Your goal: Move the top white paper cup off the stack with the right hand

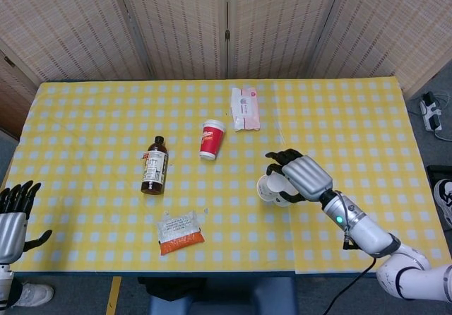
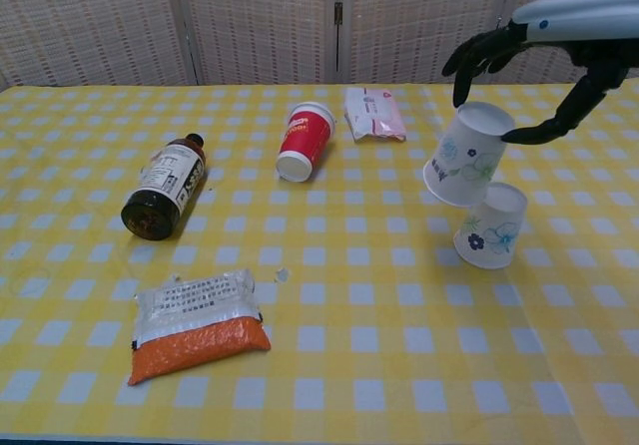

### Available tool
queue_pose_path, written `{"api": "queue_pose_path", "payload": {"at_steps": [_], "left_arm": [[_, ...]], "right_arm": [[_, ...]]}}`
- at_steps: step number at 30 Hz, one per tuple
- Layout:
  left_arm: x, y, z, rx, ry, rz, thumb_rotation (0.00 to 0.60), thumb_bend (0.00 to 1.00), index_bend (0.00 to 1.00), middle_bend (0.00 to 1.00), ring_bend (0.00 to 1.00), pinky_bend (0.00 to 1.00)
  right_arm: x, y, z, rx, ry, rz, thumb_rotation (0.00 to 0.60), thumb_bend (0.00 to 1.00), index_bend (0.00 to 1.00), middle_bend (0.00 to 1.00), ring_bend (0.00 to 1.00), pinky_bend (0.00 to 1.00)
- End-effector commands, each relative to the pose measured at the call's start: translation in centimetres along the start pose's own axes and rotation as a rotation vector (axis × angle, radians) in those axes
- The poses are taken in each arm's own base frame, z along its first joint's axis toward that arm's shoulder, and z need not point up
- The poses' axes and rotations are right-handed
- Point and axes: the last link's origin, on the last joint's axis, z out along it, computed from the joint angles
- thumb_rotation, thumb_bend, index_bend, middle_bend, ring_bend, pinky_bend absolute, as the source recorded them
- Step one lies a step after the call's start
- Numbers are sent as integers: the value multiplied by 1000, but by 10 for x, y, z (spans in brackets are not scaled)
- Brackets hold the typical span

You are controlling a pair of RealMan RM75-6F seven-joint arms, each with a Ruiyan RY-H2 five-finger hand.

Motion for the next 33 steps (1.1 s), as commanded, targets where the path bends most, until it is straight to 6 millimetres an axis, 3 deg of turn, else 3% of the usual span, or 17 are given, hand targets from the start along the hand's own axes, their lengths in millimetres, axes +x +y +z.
{"api": "queue_pose_path", "payload": {"at_steps": [1, 12, 33], "left_arm": [[-1, -1, -1, 3, -3, -1, 600, 209, 19, 76, 23, 0], [-5, -7, -2, 16, -14, -4, 600, 210, 20, 77, 23, 0], [-10, -10, -2, 18, -27, -15, 600, 210, 19, 76, 23, 0]], "right_arm": [[-13, -4, 18, 6, -29, -24, 600, 419, 413, 155, 160, 145], [-41, -12, 48, 6, -92, -30, 600, 420, 413, 155, 160, 145], [-49, -15, 52, 0, -116, -45, 600, 419, 413, 155, 156, 145]]}}
